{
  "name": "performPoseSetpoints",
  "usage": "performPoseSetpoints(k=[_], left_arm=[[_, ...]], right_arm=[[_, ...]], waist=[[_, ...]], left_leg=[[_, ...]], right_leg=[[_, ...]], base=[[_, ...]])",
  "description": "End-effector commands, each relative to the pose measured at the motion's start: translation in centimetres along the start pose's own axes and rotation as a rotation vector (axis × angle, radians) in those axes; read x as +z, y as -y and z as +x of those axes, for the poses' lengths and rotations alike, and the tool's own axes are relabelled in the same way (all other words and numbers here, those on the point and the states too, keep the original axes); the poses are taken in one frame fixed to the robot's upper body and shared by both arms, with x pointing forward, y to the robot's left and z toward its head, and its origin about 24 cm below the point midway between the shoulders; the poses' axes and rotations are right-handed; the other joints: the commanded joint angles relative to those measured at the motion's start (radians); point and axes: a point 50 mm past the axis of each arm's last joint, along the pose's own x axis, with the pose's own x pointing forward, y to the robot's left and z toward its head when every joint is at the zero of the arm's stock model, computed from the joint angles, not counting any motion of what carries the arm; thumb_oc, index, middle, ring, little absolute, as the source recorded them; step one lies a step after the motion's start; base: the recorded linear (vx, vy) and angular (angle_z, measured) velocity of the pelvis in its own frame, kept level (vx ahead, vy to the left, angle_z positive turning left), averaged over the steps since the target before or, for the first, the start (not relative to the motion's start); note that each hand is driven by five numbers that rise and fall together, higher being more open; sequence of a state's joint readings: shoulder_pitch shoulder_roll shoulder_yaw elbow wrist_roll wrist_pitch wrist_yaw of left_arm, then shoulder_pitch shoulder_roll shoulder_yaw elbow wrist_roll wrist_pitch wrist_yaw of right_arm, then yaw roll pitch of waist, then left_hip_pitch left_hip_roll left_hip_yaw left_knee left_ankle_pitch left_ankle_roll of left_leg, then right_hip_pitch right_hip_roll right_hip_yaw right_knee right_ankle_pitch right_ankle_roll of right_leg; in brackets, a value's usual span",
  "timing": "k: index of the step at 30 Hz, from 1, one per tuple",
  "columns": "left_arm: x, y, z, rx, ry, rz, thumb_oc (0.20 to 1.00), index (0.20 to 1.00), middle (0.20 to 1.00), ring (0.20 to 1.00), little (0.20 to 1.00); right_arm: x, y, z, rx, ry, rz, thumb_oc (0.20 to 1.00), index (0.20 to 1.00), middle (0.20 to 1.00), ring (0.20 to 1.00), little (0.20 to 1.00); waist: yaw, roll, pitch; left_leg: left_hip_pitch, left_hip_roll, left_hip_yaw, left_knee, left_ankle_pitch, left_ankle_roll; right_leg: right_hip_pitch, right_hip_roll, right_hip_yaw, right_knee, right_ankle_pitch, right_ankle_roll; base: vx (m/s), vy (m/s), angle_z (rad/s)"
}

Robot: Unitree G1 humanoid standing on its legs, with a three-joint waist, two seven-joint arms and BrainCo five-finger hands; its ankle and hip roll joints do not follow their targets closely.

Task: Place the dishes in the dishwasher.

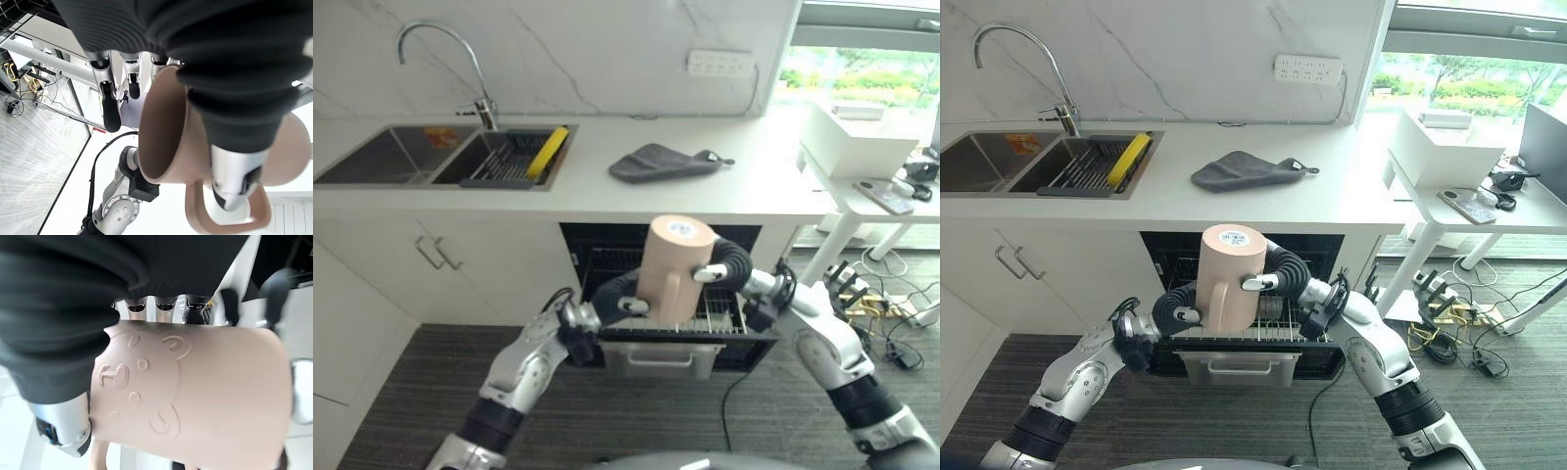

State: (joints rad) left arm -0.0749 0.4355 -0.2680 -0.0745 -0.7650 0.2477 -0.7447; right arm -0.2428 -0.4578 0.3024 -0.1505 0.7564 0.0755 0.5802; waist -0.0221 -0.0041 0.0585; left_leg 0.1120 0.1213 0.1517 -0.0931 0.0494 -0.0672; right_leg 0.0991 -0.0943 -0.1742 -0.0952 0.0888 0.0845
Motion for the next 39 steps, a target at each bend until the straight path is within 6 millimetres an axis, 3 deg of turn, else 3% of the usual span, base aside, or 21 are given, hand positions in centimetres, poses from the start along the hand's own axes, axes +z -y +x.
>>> performPoseSetpoints(k=[1,14,20,26,27,28,31,37,39], left_arm=[[1.0,-0.2,0.8,-0.018,0.042,0.019,1.000,1.000,1.000,1.000,1.000],[1.2,-1.4,-0.7,0.114,0.120,-0.022,1.000,1.000,1.000,1.000,1.000],[1.2,-2.8,-3.3,0.285,0.188,-0.042,1.000,1.000,1.000,1.000,1.000],[1.5,-4.1,-5.4,0.479,0.260,-0.043,1.000,1.000,1.000,1.000,1.000],[2.0,-4.2,-5.7,0.514,0.284,-0.011,1.000,1.000,1.000,1.000,1.000],[3.0,-4.4,-5.7,0.550,0.305,0.062,1.000,1.000,1.000,1.000,1.000],[5.5,-4.7,-5.8,0.623,0.328,0.236,1.000,1.000,1.000,1.000,1.000],[8.1,-3.9,-5.3,0.676,0.352,0.414,1.000,1.000,1.000,1.000,1.000],[8.7,-4.3,-5.6,0.816,0.274,0.608,1.000,1.000,1.000,1.000,1.000]], right_arm=[[5.1,-0.5,1.7,0.054,0.228,-0.158,0.200,0.200,0.200,0.200,0.200],[5.3,1.1,-0.3,-0.083,0.264,-0.197,0.200,0.200,0.200,0.200,0.200],[5.8,3.3,-3.7,-0.323,0.319,-0.224,0.200,0.200,0.200,0.200,0.200],[5.6,3.7,-5.1,-0.443,0.314,-0.219,0.200,0.200,0.200,0.200,0.200],[5.8,3.9,-5.2,-0.451,0.316,-0.228,0.200,0.200,0.200,0.200,0.200],[6.4,4.0,-5.1,-0.446,0.331,-0.256,0.200,0.200,0.200,0.200,0.200],[7.6,4.3,-4.8,-0.440,0.348,-0.297,0.200,0.200,0.200,0.200,0.200],[7.8,4.5,-4.3,-0.447,0.362,-0.285,0.200,0.200,0.200,0.200,0.200],[7.5,4.4,-4.0,-0.454,0.364,-0.264,0.200,0.200,0.200,0.200,0.200]], waist=[[-0.003,0.007,-0.002],[-0.001,0.008,-0.001],[0.001,0.008,-0.001],[-0.006,0.003,0.019],[-0.002,0.006,0.050],[0.000,0.000,0.095],[-0.002,-0.003,0.161],[-0.002,0.003,0.215],[-0.003,0.006,0.231]], left_leg=[[0.050,0.046,0.062,0.006,-0.059,-0.022],[0.049,0.048,0.058,0.006,-0.058,-0.024],[0.049,0.046,0.049,0.006,-0.060,-0.024],[0.061,0.034,0.034,0.006,-0.057,-0.008],[0.047,0.035,0.021,0.049,-0.049,-0.010],[-0.036,0.039,-0.007,0.178,-0.079,-0.016],[-0.143,0.049,-0.028,0.316,-0.118,-0.023],[-0.237,0.059,-0.040,0.448,-0.157,-0.029],[-0.259,0.064,-0.047,0.489,-0.170,-0.029]], right_leg=[[0.048,-0.052,-0.024,0.008,-0.075,0.050],[0.051,-0.050,-0.027,0.008,-0.079,0.047],[0.053,-0.045,-0.029,0.008,-0.082,0.043],[0.079,-0.024,-0.006,0.020,-0.095,0.027],[0.043,-0.013,0.017,0.116,-0.137,0.012],[-0.017,-0.015,0.030,0.208,-0.168,0.001],[-0.109,-0.027,0.037,0.318,-0.203,-0.010],[-0.181,-0.046,0.042,0.421,-0.238,-0.020],[-0.199,-0.052,0.049,0.457,-0.247,-0.021]], base=[[0.00,0.000,0.00],[0.00,0.000,0.00],[0.03,-0.006,0.01],[0.09,-0.011,0.02],[0.00,0.000,0.00],[-0.14,-0.035,-0.02],[-0.17,-0.015,-0.02],[-0.02,0.020,-0.01],[0.07,0.016,0.03]])
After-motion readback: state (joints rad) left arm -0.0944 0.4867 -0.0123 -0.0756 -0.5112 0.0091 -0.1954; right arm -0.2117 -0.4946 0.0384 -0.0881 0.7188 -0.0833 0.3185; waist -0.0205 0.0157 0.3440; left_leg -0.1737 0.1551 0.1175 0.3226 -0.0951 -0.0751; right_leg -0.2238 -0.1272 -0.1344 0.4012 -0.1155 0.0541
